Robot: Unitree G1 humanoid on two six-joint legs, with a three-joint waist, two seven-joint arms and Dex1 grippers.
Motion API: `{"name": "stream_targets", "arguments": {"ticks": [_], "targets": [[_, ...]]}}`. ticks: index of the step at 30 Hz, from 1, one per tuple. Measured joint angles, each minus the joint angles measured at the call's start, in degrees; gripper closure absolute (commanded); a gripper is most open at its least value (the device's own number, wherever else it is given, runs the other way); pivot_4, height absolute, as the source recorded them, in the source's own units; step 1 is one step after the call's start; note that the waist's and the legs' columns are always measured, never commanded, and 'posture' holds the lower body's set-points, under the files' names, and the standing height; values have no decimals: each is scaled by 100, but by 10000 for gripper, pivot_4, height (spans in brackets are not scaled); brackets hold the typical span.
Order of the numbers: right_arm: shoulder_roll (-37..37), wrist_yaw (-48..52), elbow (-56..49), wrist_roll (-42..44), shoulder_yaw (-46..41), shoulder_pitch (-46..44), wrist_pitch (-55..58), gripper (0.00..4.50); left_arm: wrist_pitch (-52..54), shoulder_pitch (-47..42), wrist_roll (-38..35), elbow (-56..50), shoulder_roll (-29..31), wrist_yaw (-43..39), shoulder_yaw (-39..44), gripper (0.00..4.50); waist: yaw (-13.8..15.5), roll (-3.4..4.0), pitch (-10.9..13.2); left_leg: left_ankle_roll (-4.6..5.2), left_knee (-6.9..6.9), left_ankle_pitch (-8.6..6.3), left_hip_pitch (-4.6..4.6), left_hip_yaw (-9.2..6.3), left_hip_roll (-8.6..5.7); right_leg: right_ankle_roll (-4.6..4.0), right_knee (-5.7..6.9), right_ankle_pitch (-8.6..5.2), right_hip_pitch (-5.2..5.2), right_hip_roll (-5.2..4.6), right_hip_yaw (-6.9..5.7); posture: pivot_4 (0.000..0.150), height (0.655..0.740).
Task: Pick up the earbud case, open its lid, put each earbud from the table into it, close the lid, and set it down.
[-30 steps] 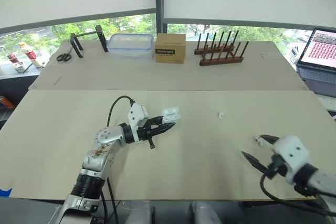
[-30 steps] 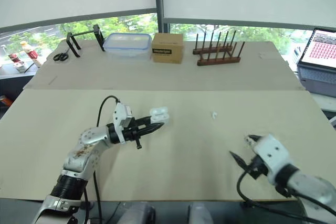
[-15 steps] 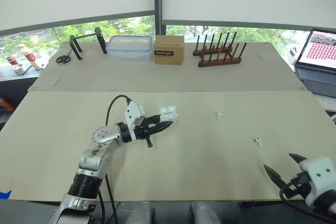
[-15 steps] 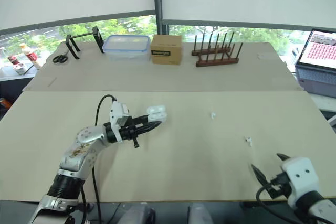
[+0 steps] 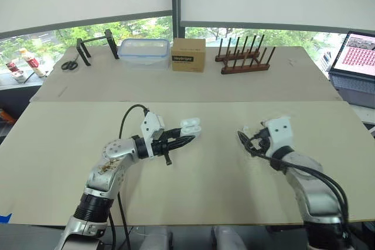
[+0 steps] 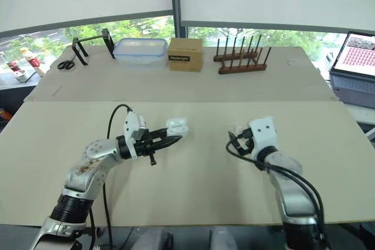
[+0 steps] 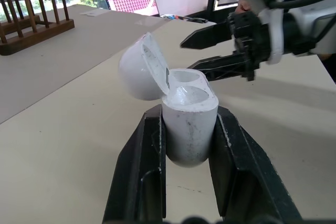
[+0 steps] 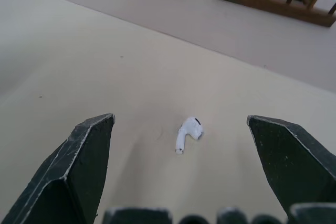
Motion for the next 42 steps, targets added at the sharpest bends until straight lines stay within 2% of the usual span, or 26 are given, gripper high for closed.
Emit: {"name": "stream_targets", "arguments": {"ticks": [6, 12, 15, 23, 25, 26, 29, 32, 33, 37, 42], "targets": [[220, -287, 1298, -112, 39, -641, -257, 0, -7, 6, 2, -20, -23, -1, -87, 39116, -38, 0, 0, 0, -6, 0, 1, -1, 4, -1, 3, 0, -5, 5, -1, 1500, 7400], [510, -499, 1701, -84, -18, -880, -382, 0, -44, 11, 11, 32, -24, -21, -106, 39116, -64, 1, -1, 0, -5, 0, 5, 0, 6, -1, 6, 1, -2, 6, 2, 1500, 7400], [710, -611, 1745, 9, -94, -948, -275, 8376, -48, 18, 16, 90, -25, -53, -134, 39116, -82, 2, -1, 0, -6, 0, 5, -2, 7, -2, 6, 1, -3, 7, 2, 1500, 7400], [775, -622, 1370, 135, -108, -829, 194, 36049, -51, 74, 24, 94, -10, -61, -139, 39116, -74, 2, -1, 0, -8, 0, 5, -3, 7, -1, 5, 1, -2, 6, 1, 1500, 7400], [730, -537, 1137, 176, -76, -699, 351, 41627, -51, 110, 25, 92, -7, -62, -141, 39116, -74, 2, -1, 0, -10, 0, 5, -3, 8, -2, 5, 1, -3, 6, 1, 1500, 7400], [684, -451, 1029, 188, -40, -647, 423, 41666, -51, 144, 25, 92, 5, -62, -141, 39116, -73, 2, -1, 1, -10, 0, 5, -3, 8, -2, 5, 1, -3, 7, 1, 1500, 7400], [280, 91, 650, 365, 160, -461, 644, 41667, -51, 198, 24, 86, 17, -58, -144, 39116, -73, 2, -1, 1, -9, 0, 4, -2, 7, -1, 2, 0, -3, 6, 0, 1500, 7400], [-376, 1055, 329, 634, 479, -304, 696, 41667, -49, 230, 23, 35, 46, -52, -139, 39116, -70, 4, 1, 1, -8, -1, 2, -1, 6, -1, -2, 0, -2, 5, 0, 1500, 7400], [-796, 1565, 210, 740, 626, -245, 606, 41667, -41, 262, 21, -25, 49, -50, -140, 39116, -57, 9, 5, 1, -6, -1, 0, 1, 4, 1, -5, 0, -2, 3, 0, 1500, 7400], [-2264, 3387, -133, 1064, 716, -65, -29, 41667, -3, 482, 2, -266, 124, -24, -131, 39116, -43, 7, 7, 4, -6, -3, 1, -1, 8, 3, -15, -2, 7, 6, -4, 1500, 7400], [-3548, 5258, -96, 1130, 870, 337, -1223, 41667, 99, 756, -45, -627, 151, 62, -129, 39116, -40, 6, 11, 5, -6, -3, 2, 3, 11, 4, -15, -2, 8, 5, -4, 1500, 7400]]}}
